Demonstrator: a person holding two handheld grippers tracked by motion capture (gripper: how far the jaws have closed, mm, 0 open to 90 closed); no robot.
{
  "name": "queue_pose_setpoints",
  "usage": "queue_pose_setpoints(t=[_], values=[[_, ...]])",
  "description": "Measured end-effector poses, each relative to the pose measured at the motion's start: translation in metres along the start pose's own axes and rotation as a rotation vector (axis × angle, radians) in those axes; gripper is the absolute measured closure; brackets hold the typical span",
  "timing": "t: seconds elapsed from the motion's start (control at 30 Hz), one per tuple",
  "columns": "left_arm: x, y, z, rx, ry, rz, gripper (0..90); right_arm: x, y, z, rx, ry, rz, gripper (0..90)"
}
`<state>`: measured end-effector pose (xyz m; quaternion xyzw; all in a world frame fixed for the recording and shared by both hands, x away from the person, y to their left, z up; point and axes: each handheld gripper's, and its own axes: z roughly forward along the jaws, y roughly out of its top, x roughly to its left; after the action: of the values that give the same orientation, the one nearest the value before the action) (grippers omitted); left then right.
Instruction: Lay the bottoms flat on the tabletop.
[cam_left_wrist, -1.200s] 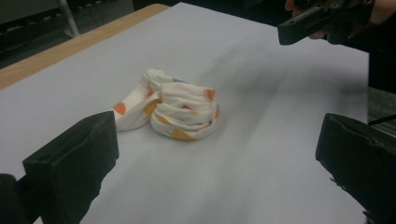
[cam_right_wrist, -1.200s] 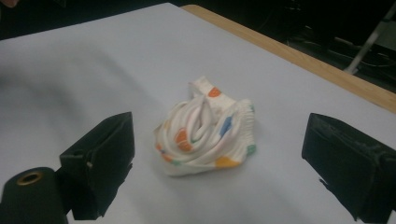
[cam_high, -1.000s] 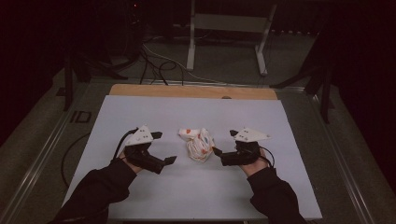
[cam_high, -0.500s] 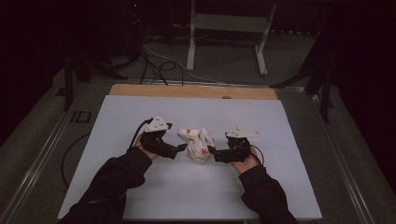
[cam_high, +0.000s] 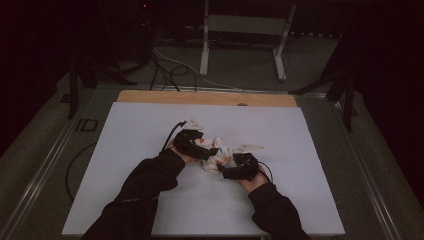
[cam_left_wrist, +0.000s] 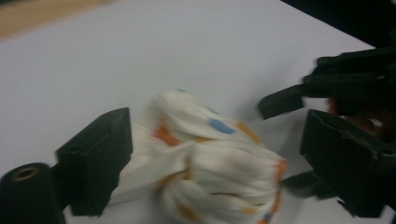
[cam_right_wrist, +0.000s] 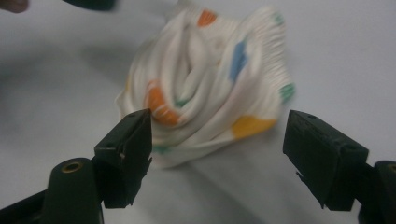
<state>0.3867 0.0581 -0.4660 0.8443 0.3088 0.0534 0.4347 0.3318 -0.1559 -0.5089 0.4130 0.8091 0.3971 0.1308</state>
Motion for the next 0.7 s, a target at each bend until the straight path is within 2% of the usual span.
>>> queue_pose_setpoints(t=[0.03, 0.07, 0.17, 0.2, 0.23, 0.3, 0.33, 0.4, 0.47, 0.53, 0.7], values=[[-0.001, -0.002, 0.003, 0.01, 0.001, 0.01, 16.1, 0.002, -0.001, 0.002, 0.011, -0.001, -0.005, 25.6], [-0.002, -0.004, 0.006, 0.02, -0.015, 0.004, 17.7, 0.002, -0.002, 0.003, 0.018, -0.006, -0.021, 27.6], [-0.003, -0.009, 0.014, 0.064, -0.041, 0.027, 27.7, 0.003, -0.005, 0.006, 0.031, 0.005, 0.0, 32.9], [-0.004, -0.011, 0.015, 0.075, -0.037, 0.038, 30.1, 0.004, -0.005, 0.007, 0.033, 0.004, -0.011, 38.0], [-0.004, -0.012, 0.016, 0.087, -0.051, 0.047, 36.9, 0.004, -0.005, 0.007, 0.043, 0.011, -0.018, 39.7], [-0.004, -0.016, 0.016, 0.099, -0.052, 0.068, 50.5, 0.005, -0.006, 0.008, 0.054, 0.012, -0.027, 46.0], [-0.004, -0.016, 0.016, 0.108, -0.063, 0.065, 58.6, 0.006, -0.006, 0.008, 0.062, 0.017, -0.027, 47.8], [-0.004, -0.017, 0.013, 0.118, -0.058, 0.09, 70.6, 0.007, -0.006, 0.009, 0.068, 0.028, -0.025, 54.6], [-0.004, -0.019, 0.011, 0.128, -0.069, 0.085, 80.1, 0.007, -0.006, 0.01, 0.08, 0.041, -0.016, 59.0], [-0.003, -0.02, 0.009, 0.143, -0.069, 0.086, 83.4, 0.009, -0.007, 0.011, 0.088, 0.038, -0.042, 63.2], [-0.001, -0.026, 0.004, 0.147, -0.061, 0.071, 85.5, 0.012, -0.007, 0.011, 0.095, 0.04, -0.082, 81.7]])
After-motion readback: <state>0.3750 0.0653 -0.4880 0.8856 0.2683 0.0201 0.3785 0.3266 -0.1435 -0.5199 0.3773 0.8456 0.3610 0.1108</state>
